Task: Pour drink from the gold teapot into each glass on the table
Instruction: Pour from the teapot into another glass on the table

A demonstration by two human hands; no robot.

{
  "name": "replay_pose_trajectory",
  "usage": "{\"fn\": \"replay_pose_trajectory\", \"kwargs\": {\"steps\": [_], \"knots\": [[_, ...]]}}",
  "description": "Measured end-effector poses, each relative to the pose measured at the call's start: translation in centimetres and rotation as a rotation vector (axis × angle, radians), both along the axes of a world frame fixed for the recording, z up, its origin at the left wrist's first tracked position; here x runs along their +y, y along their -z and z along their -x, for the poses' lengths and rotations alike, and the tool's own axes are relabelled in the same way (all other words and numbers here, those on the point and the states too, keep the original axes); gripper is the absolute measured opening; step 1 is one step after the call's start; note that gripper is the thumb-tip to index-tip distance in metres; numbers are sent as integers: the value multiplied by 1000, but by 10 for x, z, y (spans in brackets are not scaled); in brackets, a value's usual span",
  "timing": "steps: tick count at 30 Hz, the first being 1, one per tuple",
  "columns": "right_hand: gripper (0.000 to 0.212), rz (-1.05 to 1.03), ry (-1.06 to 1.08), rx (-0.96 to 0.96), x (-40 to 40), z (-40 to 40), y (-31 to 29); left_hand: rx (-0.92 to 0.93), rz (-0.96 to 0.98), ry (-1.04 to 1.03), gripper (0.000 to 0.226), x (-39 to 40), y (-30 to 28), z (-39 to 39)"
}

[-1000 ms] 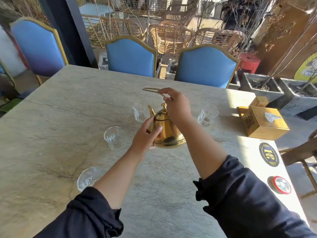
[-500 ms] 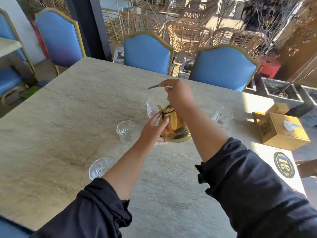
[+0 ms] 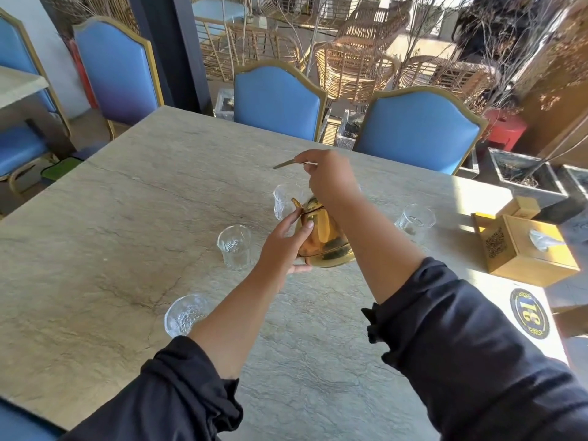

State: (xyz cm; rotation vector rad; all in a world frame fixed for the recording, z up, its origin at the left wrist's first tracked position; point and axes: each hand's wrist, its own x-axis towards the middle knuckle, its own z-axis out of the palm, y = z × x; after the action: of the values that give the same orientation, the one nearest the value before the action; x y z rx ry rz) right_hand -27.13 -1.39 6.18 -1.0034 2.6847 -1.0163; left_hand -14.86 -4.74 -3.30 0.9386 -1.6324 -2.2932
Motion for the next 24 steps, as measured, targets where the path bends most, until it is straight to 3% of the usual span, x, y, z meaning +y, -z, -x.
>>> {"fn": "replay_pose_trajectory", "kwargs": {"steps": [24], "knots": [[41,-23,-30,84,1,3,-2,25,-8,7,48,4,-3,2]]}}
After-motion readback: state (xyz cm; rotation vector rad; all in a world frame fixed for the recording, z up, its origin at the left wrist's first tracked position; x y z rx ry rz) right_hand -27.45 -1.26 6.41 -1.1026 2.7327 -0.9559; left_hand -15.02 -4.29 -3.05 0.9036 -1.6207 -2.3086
